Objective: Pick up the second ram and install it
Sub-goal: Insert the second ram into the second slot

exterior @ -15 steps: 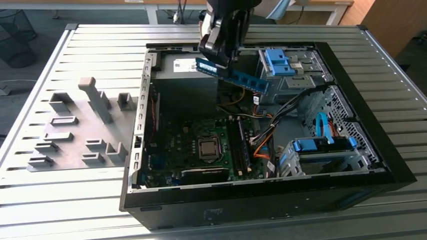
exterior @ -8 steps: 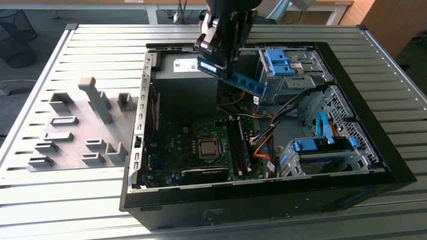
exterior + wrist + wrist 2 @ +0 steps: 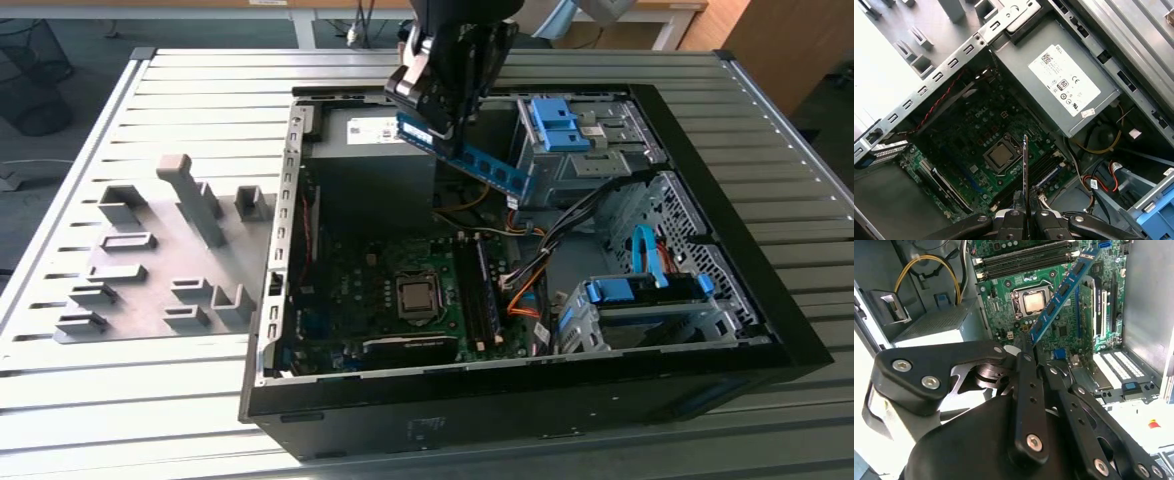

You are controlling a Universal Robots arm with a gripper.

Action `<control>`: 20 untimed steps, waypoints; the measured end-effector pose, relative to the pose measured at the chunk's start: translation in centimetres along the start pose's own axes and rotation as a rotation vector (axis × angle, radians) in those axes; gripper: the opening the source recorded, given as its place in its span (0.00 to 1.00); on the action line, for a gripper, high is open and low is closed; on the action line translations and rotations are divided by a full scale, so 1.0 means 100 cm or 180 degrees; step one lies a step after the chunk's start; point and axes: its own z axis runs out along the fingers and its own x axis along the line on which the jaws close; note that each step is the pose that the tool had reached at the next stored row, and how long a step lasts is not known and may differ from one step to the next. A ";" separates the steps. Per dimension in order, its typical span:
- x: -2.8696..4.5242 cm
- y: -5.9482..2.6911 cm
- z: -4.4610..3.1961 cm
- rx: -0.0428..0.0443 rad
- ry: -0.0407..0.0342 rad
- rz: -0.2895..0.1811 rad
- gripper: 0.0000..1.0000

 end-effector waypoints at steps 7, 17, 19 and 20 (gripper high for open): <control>0.0000 0.0000 0.0000 0.0000 0.0000 0.0007 0.14; 0.0000 0.0000 0.0001 0.0000 0.0000 0.0027 0.14; 0.0000 0.0001 0.0005 0.0000 0.0002 0.0103 0.14; 0.0000 0.0001 0.0007 0.0000 0.0003 0.0159 0.14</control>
